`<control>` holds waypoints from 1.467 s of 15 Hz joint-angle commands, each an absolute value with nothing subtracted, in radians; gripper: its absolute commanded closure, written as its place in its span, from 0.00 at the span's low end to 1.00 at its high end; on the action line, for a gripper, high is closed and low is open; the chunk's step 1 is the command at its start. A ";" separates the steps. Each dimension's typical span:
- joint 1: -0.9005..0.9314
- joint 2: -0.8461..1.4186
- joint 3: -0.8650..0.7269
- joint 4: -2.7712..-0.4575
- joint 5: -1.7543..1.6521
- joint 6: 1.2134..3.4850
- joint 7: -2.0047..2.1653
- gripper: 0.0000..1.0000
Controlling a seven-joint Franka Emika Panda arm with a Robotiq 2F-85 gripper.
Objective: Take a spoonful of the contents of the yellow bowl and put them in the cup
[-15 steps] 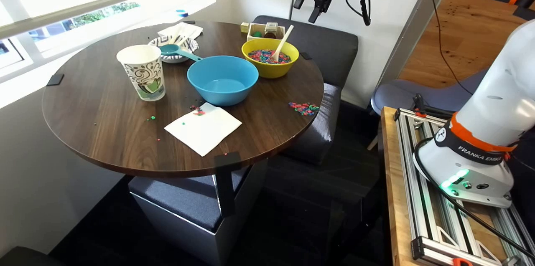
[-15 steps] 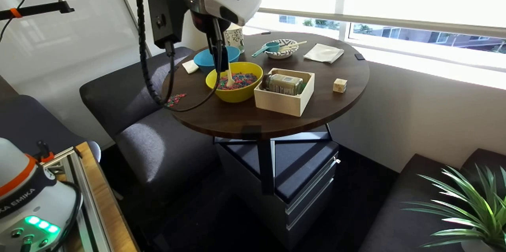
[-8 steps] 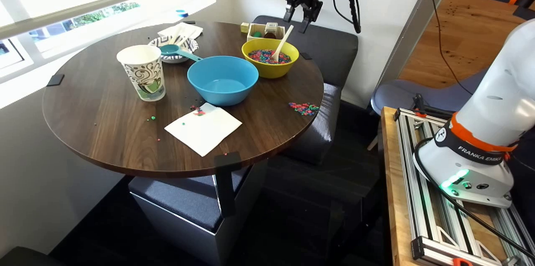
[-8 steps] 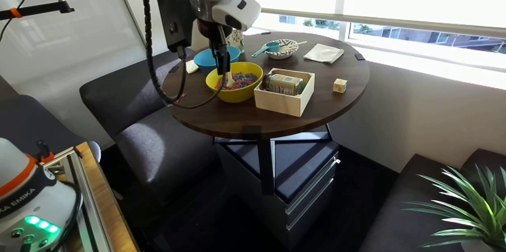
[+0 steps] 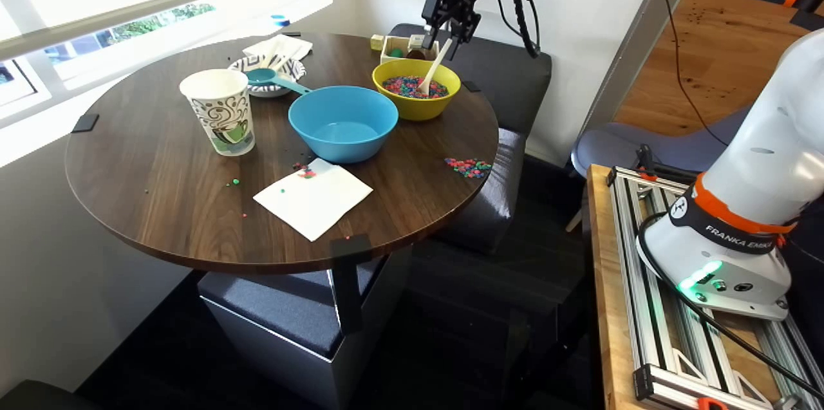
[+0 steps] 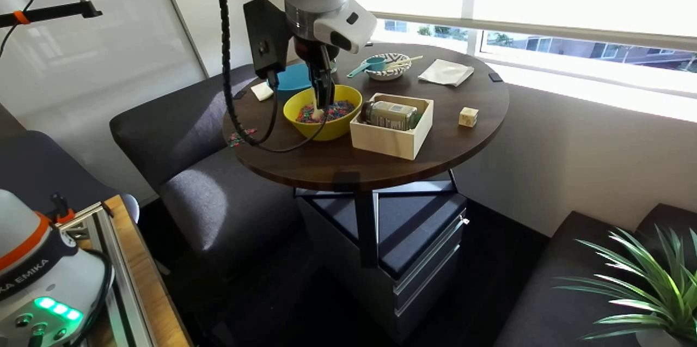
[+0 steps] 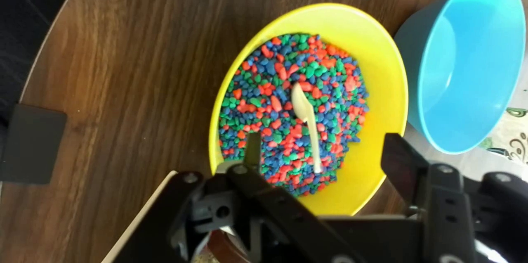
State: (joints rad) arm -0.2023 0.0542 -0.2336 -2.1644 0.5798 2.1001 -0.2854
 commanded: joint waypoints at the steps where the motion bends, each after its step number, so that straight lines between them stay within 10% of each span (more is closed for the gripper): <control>1: -0.208 0.073 -0.218 -2.146 0.557 2.093 -0.247 0.50; 7: -0.208 0.067 -0.210 -2.147 0.520 2.054 -0.220 0.88; 22: -0.219 -0.016 -0.220 -2.067 0.397 1.874 -0.207 0.99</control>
State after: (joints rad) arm -0.2113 0.0150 -0.2161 -2.0856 0.4159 1.9212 -0.2021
